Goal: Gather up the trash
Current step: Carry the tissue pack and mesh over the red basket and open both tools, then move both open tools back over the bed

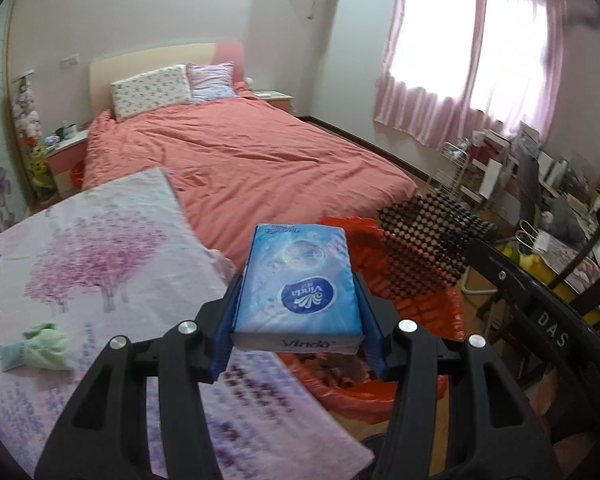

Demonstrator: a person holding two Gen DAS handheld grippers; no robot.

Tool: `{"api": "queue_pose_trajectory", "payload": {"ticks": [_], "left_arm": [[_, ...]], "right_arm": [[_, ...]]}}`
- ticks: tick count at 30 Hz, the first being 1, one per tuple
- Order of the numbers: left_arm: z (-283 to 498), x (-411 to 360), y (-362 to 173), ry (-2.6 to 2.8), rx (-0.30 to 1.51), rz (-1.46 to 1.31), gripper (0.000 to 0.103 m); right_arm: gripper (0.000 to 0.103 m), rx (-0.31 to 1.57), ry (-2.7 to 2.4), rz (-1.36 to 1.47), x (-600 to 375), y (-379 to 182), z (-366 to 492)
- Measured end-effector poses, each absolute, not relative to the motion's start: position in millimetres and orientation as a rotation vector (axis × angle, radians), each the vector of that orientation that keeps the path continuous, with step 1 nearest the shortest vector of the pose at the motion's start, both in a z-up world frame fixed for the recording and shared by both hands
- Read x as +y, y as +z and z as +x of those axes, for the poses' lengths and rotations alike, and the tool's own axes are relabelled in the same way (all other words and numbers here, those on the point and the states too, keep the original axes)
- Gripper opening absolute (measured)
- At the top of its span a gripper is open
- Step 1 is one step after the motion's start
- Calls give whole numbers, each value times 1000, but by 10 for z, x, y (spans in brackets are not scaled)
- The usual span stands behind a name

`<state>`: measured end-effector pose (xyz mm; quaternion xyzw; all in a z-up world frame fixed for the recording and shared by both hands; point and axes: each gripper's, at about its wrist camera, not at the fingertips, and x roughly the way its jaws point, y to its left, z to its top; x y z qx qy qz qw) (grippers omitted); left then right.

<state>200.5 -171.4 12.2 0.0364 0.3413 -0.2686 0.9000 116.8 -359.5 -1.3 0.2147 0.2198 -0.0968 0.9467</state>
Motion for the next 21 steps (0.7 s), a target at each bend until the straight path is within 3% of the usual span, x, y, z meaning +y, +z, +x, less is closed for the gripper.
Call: {"api": "queue_pose_trajectory", "payload": {"ticks": [9, 12, 16, 21], "left_arm": [[2129, -2123, -235, -606, 768, 105, 52], [2195, -2157, -339, -594, 787, 115, 59], [2283, -2096, -437, -560, 806, 127, 64], [2369, -1881, -517, -505, 822, 126, 64]], "right_arm": [[5, 480, -213, 492, -3849, -179, 1252], [6, 515, -182, 556, -3966, -272, 1344], [22, 547, -168, 594, -4006, -378, 1383], [22, 579, -166, 589, -3958, -438, 1380]]}}
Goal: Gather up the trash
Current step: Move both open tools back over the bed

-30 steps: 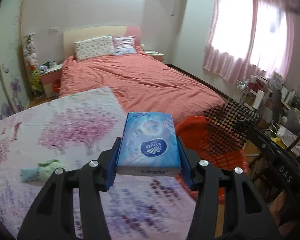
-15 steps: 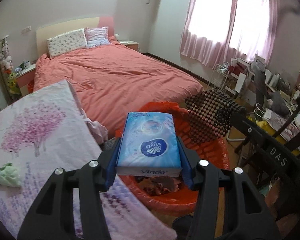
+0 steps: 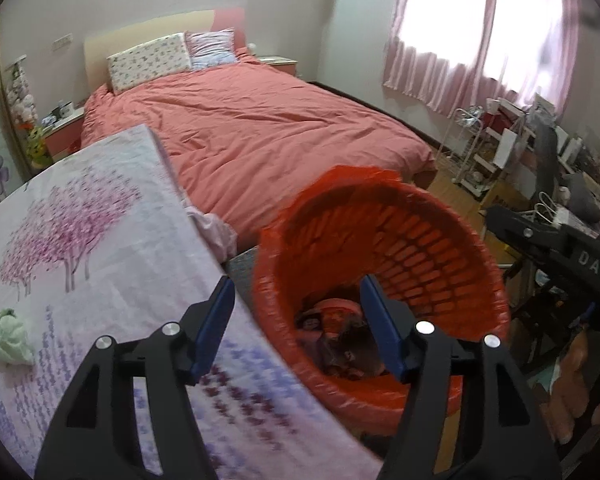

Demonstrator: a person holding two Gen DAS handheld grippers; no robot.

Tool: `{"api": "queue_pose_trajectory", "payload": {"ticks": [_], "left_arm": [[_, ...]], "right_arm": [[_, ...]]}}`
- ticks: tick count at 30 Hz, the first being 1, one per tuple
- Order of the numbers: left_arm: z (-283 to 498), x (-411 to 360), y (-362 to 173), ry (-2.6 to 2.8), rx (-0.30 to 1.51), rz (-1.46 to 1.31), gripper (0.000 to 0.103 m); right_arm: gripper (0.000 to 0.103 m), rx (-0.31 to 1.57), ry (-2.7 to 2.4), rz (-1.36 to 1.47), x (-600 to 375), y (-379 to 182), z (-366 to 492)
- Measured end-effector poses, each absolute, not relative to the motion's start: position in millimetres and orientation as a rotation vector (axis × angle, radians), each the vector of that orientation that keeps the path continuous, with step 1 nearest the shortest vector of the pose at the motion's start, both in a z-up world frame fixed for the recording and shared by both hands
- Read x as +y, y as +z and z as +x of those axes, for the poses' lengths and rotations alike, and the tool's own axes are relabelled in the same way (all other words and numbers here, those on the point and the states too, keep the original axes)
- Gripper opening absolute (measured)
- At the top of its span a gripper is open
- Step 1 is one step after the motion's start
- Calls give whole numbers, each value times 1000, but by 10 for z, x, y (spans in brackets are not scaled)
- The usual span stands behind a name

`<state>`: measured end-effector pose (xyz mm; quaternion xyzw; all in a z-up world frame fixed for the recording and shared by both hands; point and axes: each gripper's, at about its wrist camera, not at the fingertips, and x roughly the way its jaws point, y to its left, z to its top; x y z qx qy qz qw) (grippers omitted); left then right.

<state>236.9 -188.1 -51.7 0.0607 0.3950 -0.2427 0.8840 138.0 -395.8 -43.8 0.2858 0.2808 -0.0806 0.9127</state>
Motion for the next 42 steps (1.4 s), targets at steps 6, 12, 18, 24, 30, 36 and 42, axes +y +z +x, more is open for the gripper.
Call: {"api": "queue_pose_trajectory", "payload": {"ticks": [6, 12, 18, 24, 30, 36, 42], "left_arm": [[2394, -1510, -551, -427, 821, 133, 65], [2373, -1031, -528, -339, 798, 137, 67], [2373, -460, -504, -242, 789, 114, 70], [2377, 251, -503, -116, 794, 56, 70], [2319, 977, -495, 20, 786, 8, 70], [2247, 1572, -533, 119, 788, -32, 70], [2178, 1889, -530, 160, 777, -63, 71]], "right_arm": [[22, 596, -165, 560, -3858, -409, 1394], [22, 614, -139, 507, -3621, -352, 1455], [26, 640, -83, 443, -3248, -314, 1538], [26, 674, -2, 380, -2805, -294, 1656], [26, 709, 105, 321, -2271, -287, 1793], [26, 757, 236, 246, -1574, -311, 2001], [26, 804, 332, 198, -1006, -399, 2208]]}}
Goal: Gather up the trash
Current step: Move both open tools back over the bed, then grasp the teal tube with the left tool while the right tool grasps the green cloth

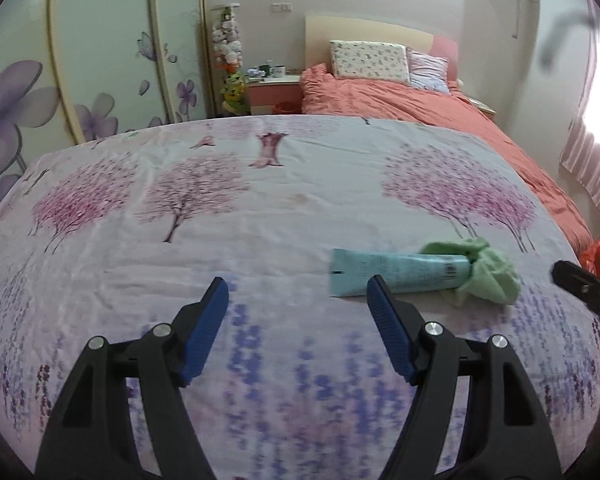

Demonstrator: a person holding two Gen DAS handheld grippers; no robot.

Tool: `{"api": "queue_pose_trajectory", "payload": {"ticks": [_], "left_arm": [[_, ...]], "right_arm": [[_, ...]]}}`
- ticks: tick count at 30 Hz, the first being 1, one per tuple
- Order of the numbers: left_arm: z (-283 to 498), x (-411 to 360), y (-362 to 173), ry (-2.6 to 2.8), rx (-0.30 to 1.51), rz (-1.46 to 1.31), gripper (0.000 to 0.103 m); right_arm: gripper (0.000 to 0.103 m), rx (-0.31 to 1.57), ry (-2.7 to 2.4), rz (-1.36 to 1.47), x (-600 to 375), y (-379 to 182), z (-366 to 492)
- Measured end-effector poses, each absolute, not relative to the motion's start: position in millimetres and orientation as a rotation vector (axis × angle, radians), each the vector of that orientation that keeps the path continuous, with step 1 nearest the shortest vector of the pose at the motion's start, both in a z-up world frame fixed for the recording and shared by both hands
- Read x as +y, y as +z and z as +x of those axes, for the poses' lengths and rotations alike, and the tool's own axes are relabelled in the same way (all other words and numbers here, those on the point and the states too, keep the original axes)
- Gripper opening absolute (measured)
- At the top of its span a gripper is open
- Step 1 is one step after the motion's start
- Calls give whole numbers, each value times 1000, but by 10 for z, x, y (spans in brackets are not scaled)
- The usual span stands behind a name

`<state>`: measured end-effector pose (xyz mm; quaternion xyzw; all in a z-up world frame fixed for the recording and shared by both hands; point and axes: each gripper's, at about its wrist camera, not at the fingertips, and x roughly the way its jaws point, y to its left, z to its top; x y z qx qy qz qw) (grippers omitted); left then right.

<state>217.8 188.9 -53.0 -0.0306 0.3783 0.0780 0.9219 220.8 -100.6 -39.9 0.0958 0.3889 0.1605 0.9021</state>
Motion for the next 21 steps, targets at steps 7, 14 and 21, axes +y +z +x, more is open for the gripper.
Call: {"api": "queue_pose_trajectory", "payload": {"ticks": [7, 14, 21], "left_arm": [[2206, 2015, -580, 161, 787, -90, 71], [2224, 1960, -611, 140, 796, -94, 72], [2289, 1708, -584, 97, 796, -74, 78]], "right_arm": [[26, 875, 355, 175, -699, -585, 2366], [3, 861, 356, 137, -659, -632, 2303], [2, 831, 243, 160, -967, -596, 2295]]}}
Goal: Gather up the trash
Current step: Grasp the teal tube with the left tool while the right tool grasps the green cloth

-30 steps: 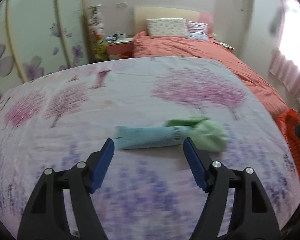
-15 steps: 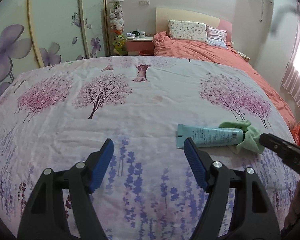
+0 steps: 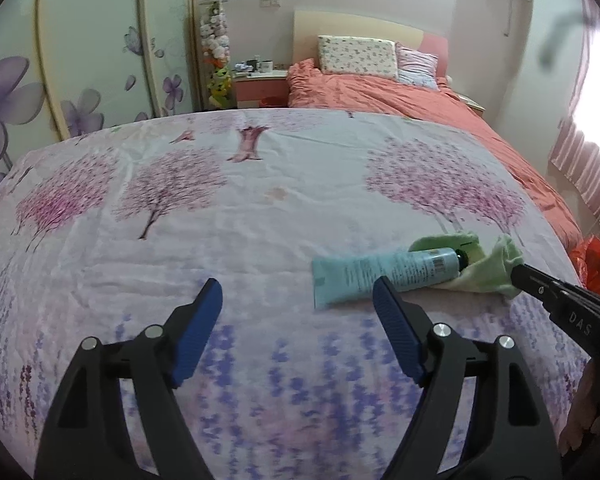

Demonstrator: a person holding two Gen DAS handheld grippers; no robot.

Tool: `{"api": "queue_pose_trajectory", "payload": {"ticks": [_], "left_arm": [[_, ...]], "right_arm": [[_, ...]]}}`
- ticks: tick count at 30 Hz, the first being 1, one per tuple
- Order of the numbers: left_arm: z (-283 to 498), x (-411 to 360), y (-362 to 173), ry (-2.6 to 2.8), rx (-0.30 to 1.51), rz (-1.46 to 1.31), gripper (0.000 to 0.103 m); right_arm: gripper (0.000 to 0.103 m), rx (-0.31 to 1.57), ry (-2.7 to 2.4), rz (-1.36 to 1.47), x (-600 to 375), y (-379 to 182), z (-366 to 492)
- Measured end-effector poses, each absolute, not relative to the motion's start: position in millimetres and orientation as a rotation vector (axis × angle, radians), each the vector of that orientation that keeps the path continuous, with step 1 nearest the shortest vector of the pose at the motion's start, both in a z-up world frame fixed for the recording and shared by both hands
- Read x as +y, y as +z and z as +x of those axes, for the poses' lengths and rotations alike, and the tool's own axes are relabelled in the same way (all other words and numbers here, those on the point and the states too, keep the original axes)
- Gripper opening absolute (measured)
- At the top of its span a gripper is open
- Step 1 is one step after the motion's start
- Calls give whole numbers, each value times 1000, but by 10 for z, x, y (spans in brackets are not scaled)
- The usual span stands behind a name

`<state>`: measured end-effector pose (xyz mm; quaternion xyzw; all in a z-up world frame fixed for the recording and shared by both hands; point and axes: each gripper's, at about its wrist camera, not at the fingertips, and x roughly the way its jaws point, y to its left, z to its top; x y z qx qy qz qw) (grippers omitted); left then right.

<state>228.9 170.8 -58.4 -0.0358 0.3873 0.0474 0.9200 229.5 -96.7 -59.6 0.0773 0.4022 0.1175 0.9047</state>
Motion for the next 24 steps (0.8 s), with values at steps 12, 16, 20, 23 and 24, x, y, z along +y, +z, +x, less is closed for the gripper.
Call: {"api": "queue_pose_trajectory", "payload": {"ticks": [12, 16, 20, 23, 24], "left_arm": [[2480, 1119, -617, -34, 821, -48, 84], [2460, 926, -614, -120, 808, 27, 84], [2537, 788, -740, -168, 846, 98, 79], [2627, 732, -838, -173, 884, 116, 72], [2672, 722, -871, -172, 906, 112, 67]], "right_arm": [[2, 803, 126, 167, -1327, -628, 2323], [2, 806, 131, 167, -1346, -645, 2329], [2, 819, 131, 186, -1389, -666, 2343], [2, 823, 130, 186, -1385, -672, 2348], [2, 822, 131, 185, -1386, -671, 2339]]}}
